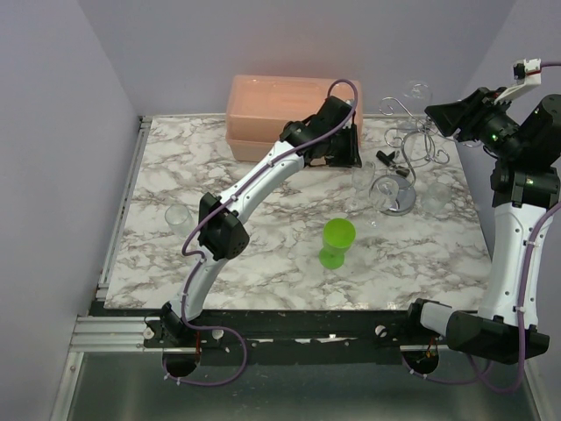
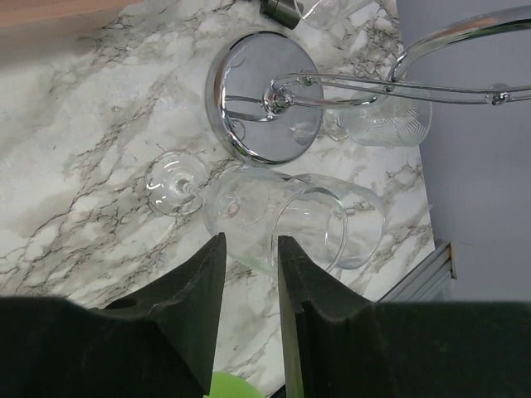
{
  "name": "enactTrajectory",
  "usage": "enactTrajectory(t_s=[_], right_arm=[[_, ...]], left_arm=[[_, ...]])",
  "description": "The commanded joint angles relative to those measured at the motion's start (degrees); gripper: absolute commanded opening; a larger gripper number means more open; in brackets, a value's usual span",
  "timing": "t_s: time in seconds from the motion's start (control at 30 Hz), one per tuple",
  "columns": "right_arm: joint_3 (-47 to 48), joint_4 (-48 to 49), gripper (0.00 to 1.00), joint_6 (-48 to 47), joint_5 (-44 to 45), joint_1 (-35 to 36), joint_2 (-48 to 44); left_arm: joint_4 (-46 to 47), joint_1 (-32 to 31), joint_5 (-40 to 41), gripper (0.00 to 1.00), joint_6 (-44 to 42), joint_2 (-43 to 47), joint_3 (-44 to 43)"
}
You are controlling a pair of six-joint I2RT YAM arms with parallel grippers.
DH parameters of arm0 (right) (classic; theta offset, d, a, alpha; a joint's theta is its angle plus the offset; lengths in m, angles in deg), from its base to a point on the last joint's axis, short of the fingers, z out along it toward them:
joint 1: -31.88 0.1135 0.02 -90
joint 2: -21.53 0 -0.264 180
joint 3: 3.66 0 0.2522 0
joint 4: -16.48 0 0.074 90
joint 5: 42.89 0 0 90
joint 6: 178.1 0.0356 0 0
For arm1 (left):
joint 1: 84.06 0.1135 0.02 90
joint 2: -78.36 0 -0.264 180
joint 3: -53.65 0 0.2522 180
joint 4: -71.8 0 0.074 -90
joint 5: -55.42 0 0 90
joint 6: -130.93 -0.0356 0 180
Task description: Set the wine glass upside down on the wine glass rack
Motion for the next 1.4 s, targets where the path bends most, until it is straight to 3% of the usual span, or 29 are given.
enactTrajectory(t_s=[0.0,0.2,0.57,0.77,1.1,1.37], right_arm=[[-0.3,2.0,0.50,0.8,-2.0,-0.4,-0.7],[-0.3,2.0,0.50,1.1,-2.2,-0.5,-0.9],[-0.6,2.0,0.50,1.4,-3.6,-0.7,-1.3],[-1.3,1.9,0.50,0.9,-7.2,-0.6,-1.2],[-2.6,1.4,0.52,-0.2,-19.5,-0.1,1.1],[1.7,-9.1,0.56,-14.0,-18.3,11.5,4.2]], left_arm=[[-3.3,-0.7,5.0,0.31,-4.2,-0.2,-1.6],[-4.6,-0.6,8.5,0.30,-8.7,1.3,-0.1],[-5.5,-0.6,13.3,0.09,-12.7,5.0,2.1],[-4.1,0.2,13.9,0.04,-12.1,10.0,6.2],[1.7,3.6,14.8,0.01,-11.2,25.5,22.5],[7.3,9.4,11.4,0.02,-8.4,43.4,40.6]])
